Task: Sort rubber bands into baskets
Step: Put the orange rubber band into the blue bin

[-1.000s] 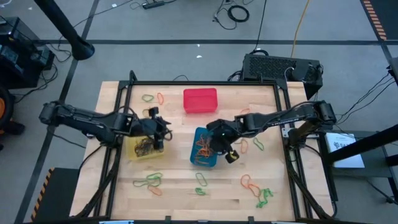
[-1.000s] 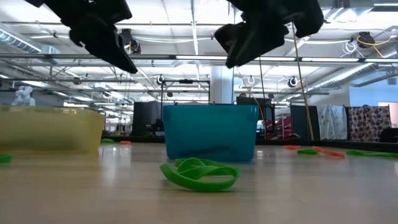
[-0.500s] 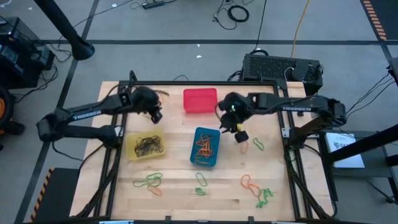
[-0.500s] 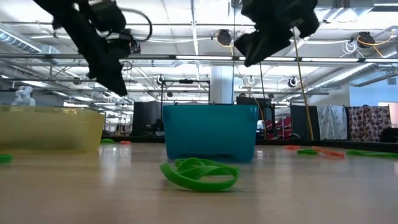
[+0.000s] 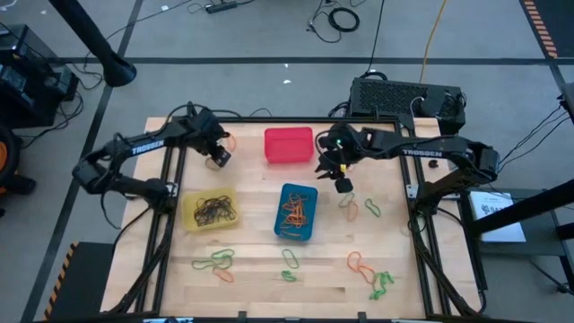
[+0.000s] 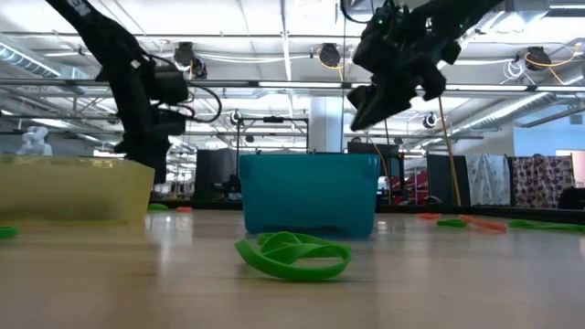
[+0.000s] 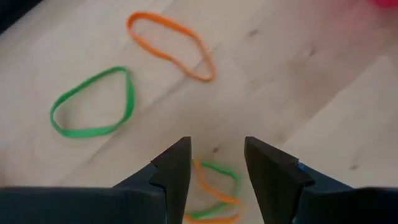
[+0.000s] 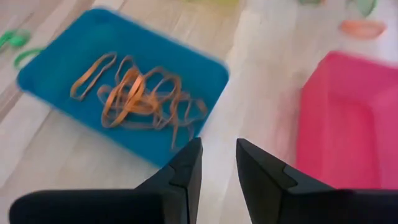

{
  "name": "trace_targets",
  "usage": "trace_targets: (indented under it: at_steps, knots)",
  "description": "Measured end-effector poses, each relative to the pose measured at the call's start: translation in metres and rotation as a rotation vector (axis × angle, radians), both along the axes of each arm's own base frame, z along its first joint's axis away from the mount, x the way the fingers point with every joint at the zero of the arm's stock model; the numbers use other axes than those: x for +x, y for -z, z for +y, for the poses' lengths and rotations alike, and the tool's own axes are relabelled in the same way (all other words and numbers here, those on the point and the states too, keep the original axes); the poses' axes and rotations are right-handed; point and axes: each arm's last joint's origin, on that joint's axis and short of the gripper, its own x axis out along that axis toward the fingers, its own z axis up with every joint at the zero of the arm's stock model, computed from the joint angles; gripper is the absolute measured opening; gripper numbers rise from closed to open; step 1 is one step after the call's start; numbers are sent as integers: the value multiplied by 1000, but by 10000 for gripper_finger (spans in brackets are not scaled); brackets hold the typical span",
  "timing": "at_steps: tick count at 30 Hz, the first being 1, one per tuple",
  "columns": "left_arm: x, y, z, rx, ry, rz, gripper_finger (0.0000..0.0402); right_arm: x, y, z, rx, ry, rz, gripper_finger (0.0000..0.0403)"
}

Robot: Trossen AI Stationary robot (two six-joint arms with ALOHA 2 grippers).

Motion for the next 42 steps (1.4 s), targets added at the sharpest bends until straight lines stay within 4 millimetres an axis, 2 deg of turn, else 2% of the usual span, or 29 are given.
trace_targets:
  at_steps: [6,16,23,32,37,42]
  knots:
    - [-7,11,1,-71,0,99,157,1,7,0,-14,-1,-43,93]
    - [-8,14,4,-11,6,162,157,0,9,0,4,13,-28,93]
    - [-10,37,2,-59,5,219,157,0,9,0,21,28,-25,93]
    - [-6,41,9,-8,-23,206,153,0,9,0,49,55,-19,93]
    - [-6,41,8,-12,-24,207,107,0,9,0,50,56,-19,93]
    - [-5,40,10,5,-12,199,23,1,8,0,44,55,-32,93]
